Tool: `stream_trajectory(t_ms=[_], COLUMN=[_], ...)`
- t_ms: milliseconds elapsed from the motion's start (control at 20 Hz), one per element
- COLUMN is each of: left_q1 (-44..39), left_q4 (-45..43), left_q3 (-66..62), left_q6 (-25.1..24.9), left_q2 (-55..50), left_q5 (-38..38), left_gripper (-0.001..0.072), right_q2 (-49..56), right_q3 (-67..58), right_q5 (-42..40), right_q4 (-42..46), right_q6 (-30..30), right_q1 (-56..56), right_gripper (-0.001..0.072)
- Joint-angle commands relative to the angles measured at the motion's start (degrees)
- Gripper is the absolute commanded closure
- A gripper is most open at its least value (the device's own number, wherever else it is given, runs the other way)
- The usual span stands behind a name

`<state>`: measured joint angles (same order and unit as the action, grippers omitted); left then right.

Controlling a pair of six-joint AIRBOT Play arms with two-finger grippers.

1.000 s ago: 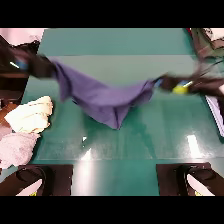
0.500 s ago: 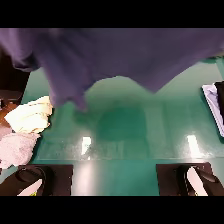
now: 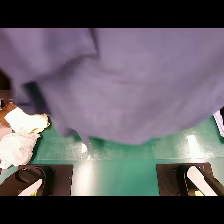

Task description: Fold the shirts.

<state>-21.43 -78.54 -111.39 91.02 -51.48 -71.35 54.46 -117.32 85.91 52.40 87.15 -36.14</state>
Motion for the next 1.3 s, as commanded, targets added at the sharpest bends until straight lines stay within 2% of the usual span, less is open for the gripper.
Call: stream_trajectory(t_ms=[0,100,250,350,550,600,650,700,750,800,950,1000,1100,1150,1250], left_q1=[0.07,0.07,0.07,0.07,2.49,3.74,5.03,6.64,8.37,10.27,13.99,14.45,14.45,14.45,14.45], left_q4=[-2.34,-2.56,-5.64,-8.72,-8.96,-8.94,-8.92,-8.92,-8.66,-7.76,-3.87,-1.62,3.67,6.62,10.23], left_q3=[11.52,15.54,16.90,16.90,16.90,16.87,16.85,16.55,16.15,15.96,17.49,19.89,27.06,31.01,38.97], left_q6=[-1.03,-2.58,-4.52,-4.48,-3.08,-2.75,-2.16,-1.81,-1.81,-1.86,-3.58,-4.66,-5.99,-6.01,-6.47], left_q2=[-3.93,-9.42,-19.65,-25.99,-34.27,-34.91,-34.88,-34.53,-34.25,-33.70,-33.03,-32.72,-32.26,-32.26,-32.30], left_q5=[-2.45,-2.89,-1.86,0.92,4.09,4.02,3.91,2.86,1.14,-1.16,-9.25,-9.66,-7.34,-5.35,0.52], left_gripper=[0.0678,0.0678,0.0678,0.0678,0.0660,0.0381,0.0135,0.0122,0.0123,0.0186,0.0202,0.0202,0.0202,0.0202,0.0202], right_q2=[7.13,10.84,16.63,19.87,24.09,24.87,25.16,25.16,25.16,25.09,25.03,24.87,24.09,23.65,22.69], right_q3=[4.28,10.99,19.47,23.87,29.27,29.29,29.22,29.16,28.63,27.82,23.87,22.97,22.80,22.80,22.80], right_q5=[8.41,9.03,5.46,-1.01,-15.13,-17.05,-18.45,-19.30,-19.69,-19.23,-13.42,-11.08,-8.70,-8.31,-8.09], right_q4=[0.39,4.90,17.70,20.39,21.22,21.20,21.09,21.18,21.11,21.09,20.48,20.59,20.65,20.68,20.65], right_q6=[2.38,2.29,0.98,0.81,0.90,0.90,0.90,0.87,0.87,0.87,0.87,0.85,0.76,0.70,0.15], right_q1=[1.14,6.32,17.77,23.71,30.03,30.56,30.56,30.47,30.01,29.35,26.82,26.25,26.12,26.12,26.34], right_gripper=[0.0698,0.0699,0.0698,0.0697,0.0696,0.0695,0.0692,0.0634,0.0366,0.0206,0.0211,0.0211,0.0227,0.0291,0.0305])
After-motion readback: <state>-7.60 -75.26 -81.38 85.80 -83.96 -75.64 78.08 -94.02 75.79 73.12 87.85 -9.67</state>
